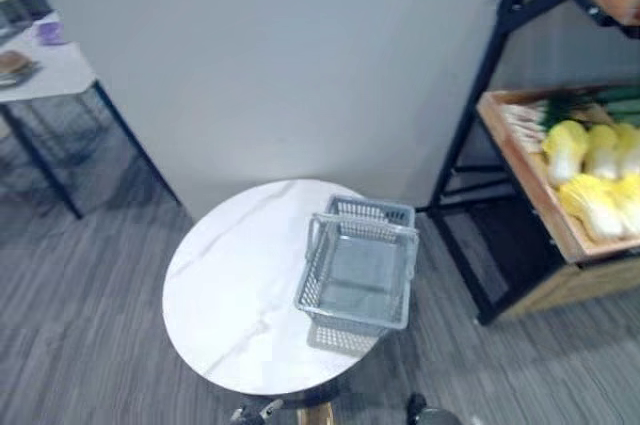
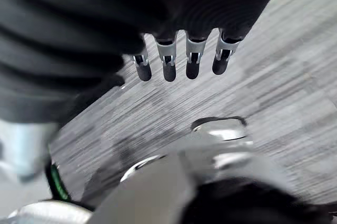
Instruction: Pick vegetable in the basket
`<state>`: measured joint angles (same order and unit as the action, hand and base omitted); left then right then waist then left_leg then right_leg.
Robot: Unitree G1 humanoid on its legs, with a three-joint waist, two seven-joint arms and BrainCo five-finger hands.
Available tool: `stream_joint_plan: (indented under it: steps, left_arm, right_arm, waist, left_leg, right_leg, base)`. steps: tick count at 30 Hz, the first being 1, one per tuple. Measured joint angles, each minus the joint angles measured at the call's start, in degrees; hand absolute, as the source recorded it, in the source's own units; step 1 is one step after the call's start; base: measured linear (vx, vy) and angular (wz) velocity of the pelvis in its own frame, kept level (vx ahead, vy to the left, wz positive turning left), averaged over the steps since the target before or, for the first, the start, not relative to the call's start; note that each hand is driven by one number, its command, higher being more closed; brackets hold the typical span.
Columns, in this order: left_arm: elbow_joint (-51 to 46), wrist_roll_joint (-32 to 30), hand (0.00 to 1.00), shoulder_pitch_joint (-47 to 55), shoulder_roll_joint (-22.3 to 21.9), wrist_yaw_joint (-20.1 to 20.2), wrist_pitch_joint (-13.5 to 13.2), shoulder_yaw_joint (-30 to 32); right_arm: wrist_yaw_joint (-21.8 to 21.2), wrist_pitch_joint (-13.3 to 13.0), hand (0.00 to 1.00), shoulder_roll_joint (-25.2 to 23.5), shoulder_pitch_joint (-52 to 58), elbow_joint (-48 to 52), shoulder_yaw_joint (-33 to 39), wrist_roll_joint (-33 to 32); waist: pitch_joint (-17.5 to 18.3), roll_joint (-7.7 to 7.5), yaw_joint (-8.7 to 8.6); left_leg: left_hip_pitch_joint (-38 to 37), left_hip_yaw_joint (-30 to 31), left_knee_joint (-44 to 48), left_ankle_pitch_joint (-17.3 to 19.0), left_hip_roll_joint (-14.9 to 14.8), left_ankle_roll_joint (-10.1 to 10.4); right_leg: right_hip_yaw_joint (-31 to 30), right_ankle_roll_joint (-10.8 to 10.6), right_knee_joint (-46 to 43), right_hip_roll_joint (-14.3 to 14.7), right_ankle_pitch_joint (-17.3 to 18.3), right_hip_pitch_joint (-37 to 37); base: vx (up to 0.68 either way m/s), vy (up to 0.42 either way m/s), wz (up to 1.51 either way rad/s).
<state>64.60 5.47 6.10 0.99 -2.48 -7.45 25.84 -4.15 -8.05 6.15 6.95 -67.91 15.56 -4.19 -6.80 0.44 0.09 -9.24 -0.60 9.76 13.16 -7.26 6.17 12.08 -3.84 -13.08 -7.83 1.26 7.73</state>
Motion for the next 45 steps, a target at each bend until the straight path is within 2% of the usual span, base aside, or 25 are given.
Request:
stream_joint_plan:
  steps: [3, 4, 5, 7, 9, 10, 12, 13, 15, 19, 21, 24, 26, 29, 31, 34, 37, 38, 39, 42, 45]
  left_arm:
    - [0.68, 0.50, 0.00, 0.03, -0.79, 0.49, 0.09, 3.38]
    - [1.53, 0.73, 0.00, 0.87, -0.68, 0.59, 0.22, 4.45]
    - [1.59, 0.74, 0.00, 1.40, -0.55, 0.69, 0.36, 4.84]
    - [1.73, 0.70, 0.00, 3.49, -1.15, 1.14, 0.54, 6.17]
    - [3.02, 0.59, 0.00, 4.96, -1.37, 1.08, 0.65, 7.55]
    - [3.47, 0.53, 0.00, 5.39, -1.36, 1.01, 0.73, 7.92]
    - [3.84, -1.09, 0.00, 6.34, -1.44, 0.62, 1.51, 7.81]
    - [3.78, -2.15, 0.00, 6.34, -1.36, 0.47, 1.52, 7.80]
    - [3.66, -5.41, 0.00, 6.79, -0.48, 0.40, 1.72, 7.52]
    - [3.62, -6.89, 0.00, 7.15, 0.82, 1.43, 1.67, 2.92]
    - [3.61, -6.90, 0.00, 7.18, 1.54, 1.86, 1.37, -1.37]
    - [2.94, -6.78, 0.00, 7.11, 3.02, 2.73, 0.96, -7.65]
    - [2.50, -6.74, 0.00, 7.07, 3.80, 2.91, 0.40, -10.63]
    - [1.74, -6.73, 0.00, 7.03, 4.84, 2.95, 0.11, -14.51]
    - [1.32, -6.74, 0.00, 7.02, 5.94, 3.33, 0.06, -16.83]
    - [0.89, -6.74, 0.00, 6.94, 6.61, 3.49, -0.01, -18.11]
    - [0.28, -6.61, 0.00, 5.98, 7.54, 3.48, -0.26, -20.75]
    - [0.31, -6.59, 0.00, 5.07, 8.20, 3.43, -0.48, -22.62]
    - [0.30, -6.57, 0.00, 4.74, 8.25, 3.41, -0.66, -23.24]
    - [0.21, -6.12, 0.00, 3.95, 8.46, 3.32, -0.80, -24.66]
    - [0.21, -5.52, 0.00, 2.82, 8.41, 3.23, -0.81, -25.61]
  right_arm:
    - [0.00, -0.12, 0.00, 0.25, -0.60, -0.09, 0.42, 0.98]
    - [0.00, -0.11, 0.00, 0.32, -0.59, -0.58, 2.13, 1.47]
    - [0.10, -0.12, 0.00, 0.23, -0.57, -0.62, 2.83, 1.47]
    - [0.18, -0.16, 0.00, 0.69, -0.96, -0.53, 5.58, 1.43]
    - [0.27, -0.15, 0.00, 0.72, -1.51, -0.54, 8.63, 1.45]
    - [0.38, -0.14, 0.00, 0.73, -1.66, -0.61, 9.70, 1.46]
    - [1.43, 0.02, 0.00, 1.66, -2.07, -0.72, 15.49, 1.81]
    - [1.92, 0.18, 0.00, 2.22, -2.38, -0.70, 16.89, 1.94]
    - [2.79, 0.37, 0.00, 4.83, -3.87, -0.20, 20.49, 2.10]
    - [4.05, 0.70, 0.00, 12.80, -4.55, 8.55, 20.56, 6.60]
    - [4.95, 0.93, 0.00, 17.31, -4.62, 20.48, 16.43, 8.95]
    - [5.68, 0.98, 0.00, 20.89, -4.80, 34.09, 10.08, 12.42]
    - [5.63, 0.83, 0.00, 22.56, -5.25, 39.33, 6.73, 15.60]
    - [4.61, -0.54, 0.00, 26.44, -5.75, 49.69, 0.08, 22.48]
    - [3.43, -3.25, 0.00, 29.51, -6.90, 56.43, -5.95, 24.71]
    - [2.26, -5.20, 0.00, 30.09, -9.77, 59.48, -11.10, 26.75]
    - [1.02, -5.36, 0.00, 33.51, -15.51, 60.01, -21.61, 27.21]
    - [-0.23, -6.10, 0.00, 34.74, -20.07, 59.95, -27.92, 27.41]
    - [-0.43, -6.49, 0.00, 34.91, -21.60, 59.85, -29.66, 27.44]
    - [-2.47, -7.52, 0.00, 35.02, -31.07, 56.22, -37.65, 28.56]
    - [-2.91, -7.41, 0.00, 34.55, -37.66, 51.11, -41.08, 28.59]
  waist:
    - [-0.36, -0.19, -0.10]
    - [-0.73, -0.81, -0.01]
    - [-0.67, -0.76, -0.03]
    - [-0.48, -0.05, -0.14]
    - [-0.21, 0.28, -0.22]
    - [-0.08, 0.28, -0.32]
    - [0.65, 1.23, -1.63]
    - [0.87, 1.56, -1.56]
    - [1.64, -0.15, -1.53]
    - [2.98, -0.02, -2.58]
    - [3.56, 0.29, -3.25]
    - [4.12, 0.55, -3.32]
    - [4.10, 0.48, -3.34]
    - [4.08, 0.43, -3.25]
    - [4.14, 0.07, -3.15]
    - [4.00, -0.58, -3.16]
    - [3.60, -1.15, -2.88]
    - [3.07, -1.58, -1.94]
    - [2.77, -1.74, -1.52]
    - [2.02, -1.31, -0.41]
    - [0.43, -0.82, 0.96]
  left_leg:
    - [2.65, 1.31, 4.52, -3.26, -0.54, 0.46]
    - [3.55, 0.78, 6.31, -5.54, -1.18, 1.34]
    - [3.85, -0.25, 6.61, -6.27, -1.58, 1.57]
    - [4.17, -8.57, 4.05, -6.99, -3.42, -0.01]
    - [3.58, -10.92, -1.17, -9.16, -3.83, 0.16]
    - [2.86, -11.30, -3.02, -9.16, -3.84, 0.18]
    - [2.32, -12.34, -9.30, -7.82, -4.43, 1.88]
    - [2.34, -13.22, -10.23, -7.35, -4.47, 2.33]
    - [2.37, -16.08, -10.66, -7.25, -2.85, 1.79]
    - [1.87, -17.93, -10.91, -6.63, -0.33, 0.76]
    - [1.82, -19.26, -11.56, -6.62, 0.47, 0.75]
    - [1.87, -19.52, -11.65, -6.54, 0.46, 0.67]
    - [1.98, -19.43, -11.63, -6.54, 0.34, 0.67]
    - [2.10, -19.19, -11.61, -6.52, 0.48, 0.69]
    - [2.20, -18.91, -11.61, -6.52, 0.59, 0.68]
    - [2.54, -17.68, -11.55, -6.56, 0.71, 0.63]
    - [3.37, -16.47, -11.27, -6.75, 0.92, 0.36]
    - [4.10, -15.97, -10.79, -6.83, 0.90, 0.26]
    - [4.18, -15.99, -10.62, -6.83, 0.89, 0.26]
    - [4.86, -15.76, -10.37, -6.90, 1.04, 0.16]
    - [5.07, -15.50, -10.09, -6.97, 1.06, 0.04]
  right_leg:
    - [4.10, 0.92, 1.21, -0.42, 1.46, -3.28]
    - [6.35, 1.19, 3.08, -0.74, 1.62, -6.11]
    - [7.12, 1.20, 3.91, -0.95, 1.62, -6.98]
    - [8.65, 1.22, 5.94, -1.09, 1.63, -7.90]
    - [8.85, 0.44, 6.91, -0.29, 1.61, -7.10]
    - [8.82, -0.03, 7.60, 0.11, 1.31, -6.97]
    - [9.31, -0.32, 10.72, 1.89, -0.82, -6.18]
    - [9.07, -0.29, 11.51, 2.15, -1.63, -5.91]
    - [6.07, -0.66, 15.38, 1.60, -5.72, -5.89]
    - [3.63, -2.09, 15.71, -0.04, -6.82, -5.08]
    - [2.21, -2.24, 14.93, -0.54, -6.93, -3.64]
    - [1.41, -2.31, 14.79, -0.34, -6.98, -3.04]
    - [1.42, -2.31, 14.80, -0.22, -6.98, -2.95]
    - [1.56, -2.32, 14.84, -0.08, -6.98, -2.95]
    - [1.82, -2.33, 14.90, -0.16, -6.99, -2.99]
    - [2.41, -2.34, 14.94, -0.32, -7.00, -3.05]
    - [3.38, -2.36, 15.00, -0.67, -7.17, -3.04]
    - [3.78, -2.25, 15.26, -0.66, -7.60, -2.94]
    - [3.75, -2.14, 15.45, -0.63, -7.78, -2.96]
    - [3.82, -1.99, 16.42, -0.63, -8.48, -2.97]
    - [3.94, -1.93, 16.45, -0.66, -8.60, -2.99]
  base:
    - [0.16, -0.248, 0.81]
    - [0.08, -0.163, 0.72]
    - [0.09, -0.232, 0.77]
    - [0.00, -0.106, 0.45]
    - [-0.03, -0.011, 0.09]
    - [-0.04, 0.040, 0.05]
    - [-0.03, 0.096, 0.07]
    - [-0.04, 0.130, -0.20]
    - [-0.03, 0.106, -0.51]
    - [-0.01, 0.104, -0.30]
    - [-0.01, 0.049, -0.27]
    - [0.00, -0.006, -0.16]
    - [-0.01, -0.034, 0.00]
    - [-0.01, -0.032, 0.03]
    - [-0.01, -0.020, 0.04]
    - [-0.01, -0.018, 0.10]
    - [-0.02, -0.022, 0.20]
    - [-0.02, -0.025, 0.11]
    - [-0.02, -0.027, 0.07]
    - [-0.01, -0.019, 0.03]
    - [-0.01, -0.012, 0.03]
